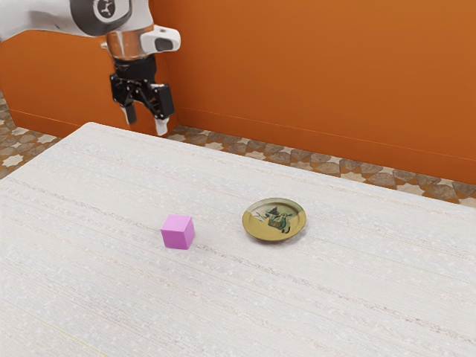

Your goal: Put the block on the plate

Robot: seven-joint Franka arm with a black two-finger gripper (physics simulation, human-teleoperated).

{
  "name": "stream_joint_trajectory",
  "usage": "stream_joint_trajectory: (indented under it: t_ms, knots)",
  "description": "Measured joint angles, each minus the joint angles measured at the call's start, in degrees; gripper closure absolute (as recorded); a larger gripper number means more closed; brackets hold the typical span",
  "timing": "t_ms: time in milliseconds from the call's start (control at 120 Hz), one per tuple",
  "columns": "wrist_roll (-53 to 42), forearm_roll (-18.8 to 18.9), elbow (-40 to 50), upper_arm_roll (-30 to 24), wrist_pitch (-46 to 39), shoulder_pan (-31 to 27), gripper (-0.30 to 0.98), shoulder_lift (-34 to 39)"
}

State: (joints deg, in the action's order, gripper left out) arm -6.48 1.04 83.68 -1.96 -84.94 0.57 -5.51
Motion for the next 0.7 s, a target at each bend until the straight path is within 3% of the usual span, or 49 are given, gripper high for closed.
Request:
stream_joint_trajectory:
  t_ms: [342, 700]
  knots:
    - [2.24, 0.48, 1.98, 1.23, -2.86, -0.69, 0.0, -2.29]
    - [9.15, -8.4, 16.38, 1.62, -14.95, -0.28, 0.0, -4.38]
